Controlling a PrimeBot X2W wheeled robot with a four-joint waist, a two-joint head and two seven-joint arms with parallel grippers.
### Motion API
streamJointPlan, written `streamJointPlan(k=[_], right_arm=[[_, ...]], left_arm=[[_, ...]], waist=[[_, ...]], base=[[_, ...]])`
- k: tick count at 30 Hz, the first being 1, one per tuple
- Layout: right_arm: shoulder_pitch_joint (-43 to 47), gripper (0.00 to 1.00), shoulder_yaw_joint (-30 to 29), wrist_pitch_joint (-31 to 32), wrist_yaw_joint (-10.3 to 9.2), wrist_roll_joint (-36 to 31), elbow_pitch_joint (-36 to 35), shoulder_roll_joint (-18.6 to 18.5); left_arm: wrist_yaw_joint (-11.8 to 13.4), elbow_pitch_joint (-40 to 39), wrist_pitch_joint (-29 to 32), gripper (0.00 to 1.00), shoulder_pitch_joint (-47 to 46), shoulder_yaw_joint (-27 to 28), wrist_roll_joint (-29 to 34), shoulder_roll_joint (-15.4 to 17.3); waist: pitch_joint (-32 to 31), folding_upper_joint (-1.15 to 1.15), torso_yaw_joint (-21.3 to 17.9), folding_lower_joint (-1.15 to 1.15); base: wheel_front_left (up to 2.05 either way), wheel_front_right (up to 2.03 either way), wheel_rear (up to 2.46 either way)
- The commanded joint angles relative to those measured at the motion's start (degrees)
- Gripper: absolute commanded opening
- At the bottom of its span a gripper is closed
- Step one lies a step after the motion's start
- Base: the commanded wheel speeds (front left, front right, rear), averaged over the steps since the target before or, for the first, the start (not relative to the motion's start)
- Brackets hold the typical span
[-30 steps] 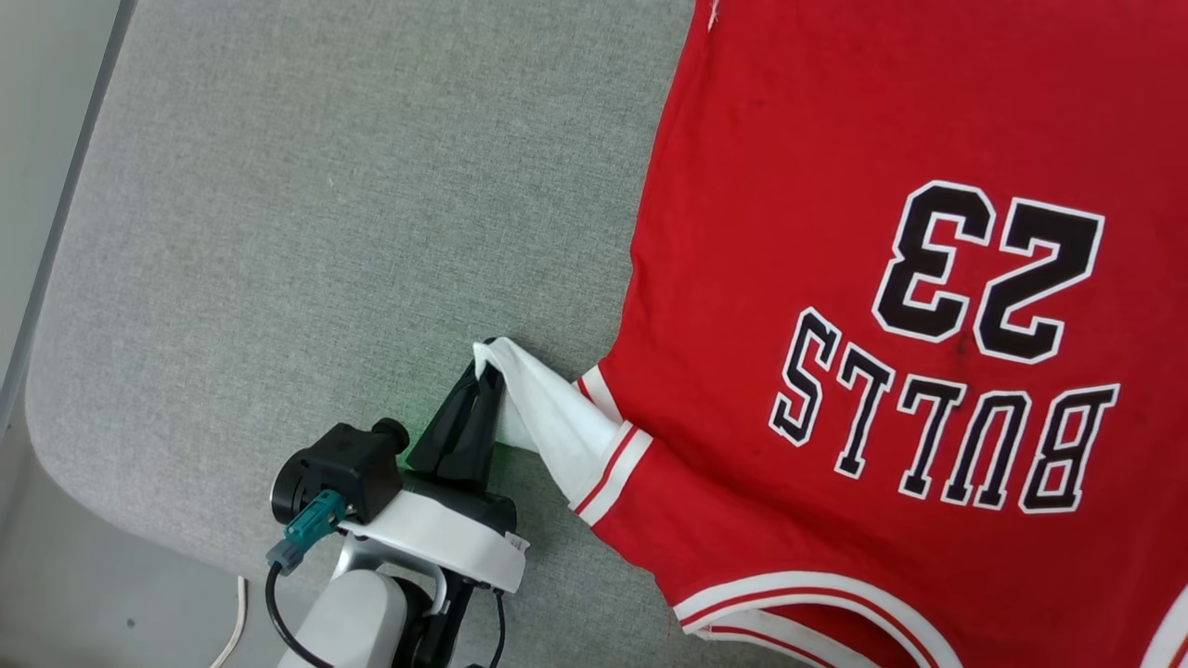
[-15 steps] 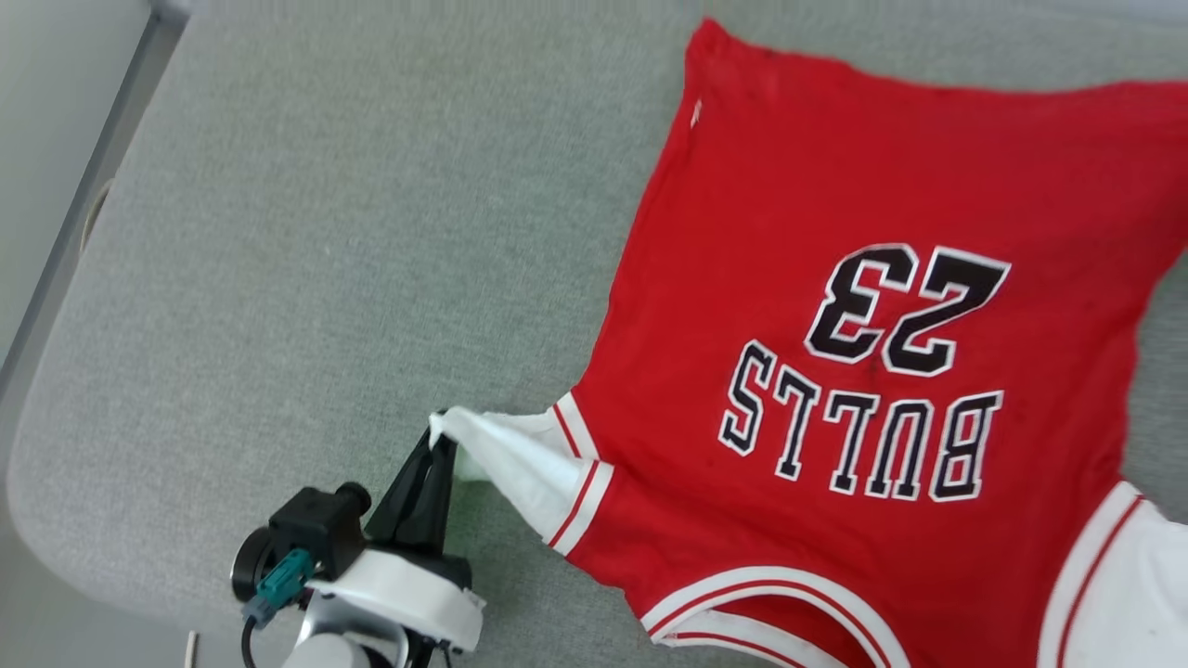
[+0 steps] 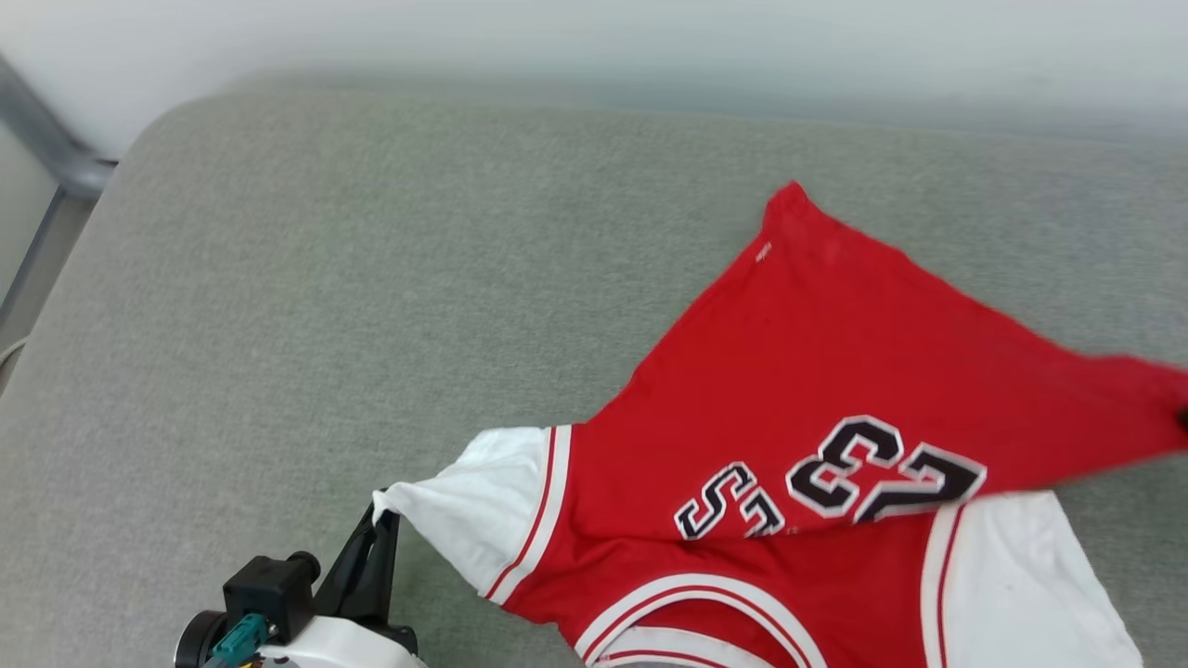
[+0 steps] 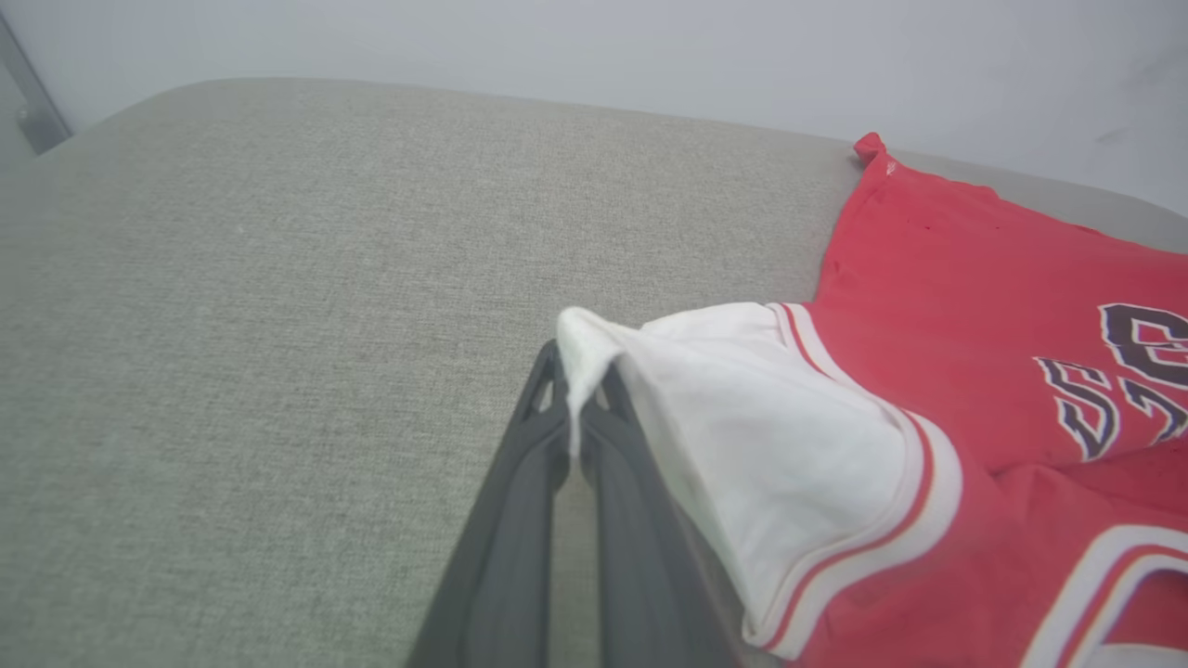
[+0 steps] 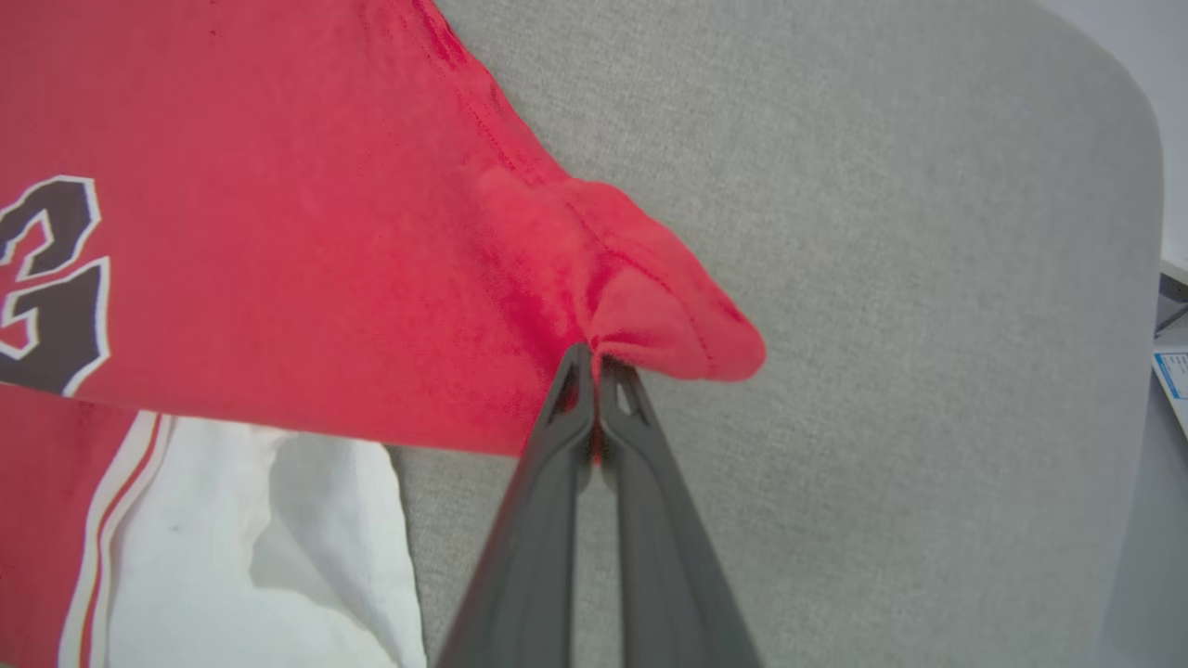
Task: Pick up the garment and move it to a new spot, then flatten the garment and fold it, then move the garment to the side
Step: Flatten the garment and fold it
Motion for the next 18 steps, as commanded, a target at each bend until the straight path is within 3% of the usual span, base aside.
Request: streamJointPlan(k=[1,6,18], right_arm=[[3.9,0.0,-1.3,-0.2,-0.08,0.7,-0.5,0.4],[13.2,0.0,-5.5,-0.7,-0.08,0.5,-1.0,1.9],[32.6,0.0,-11.5,1.3,-0.06,-0.8,-1.9,10.3]], left_arm=[[0.4,-0.4,0.2,0.0,0.9,0.2,-0.1,0.4],[0.6,-1.2,0.7,0.0,1.9,0.4,-0.5,0.9],[1.0,-1.4,1.2,0.0,3.2,0.3,-1.3,1.5]], waist=[[-1.8,0.0,-1.8,0.02],[-2.6,0.0,-2.9,0.02],[-3.9,0.0,-4.0,0.02]], base=[[0.0,0.0,0.0],[0.0,0.0,0.0],[0.0,0.0,0.0]])
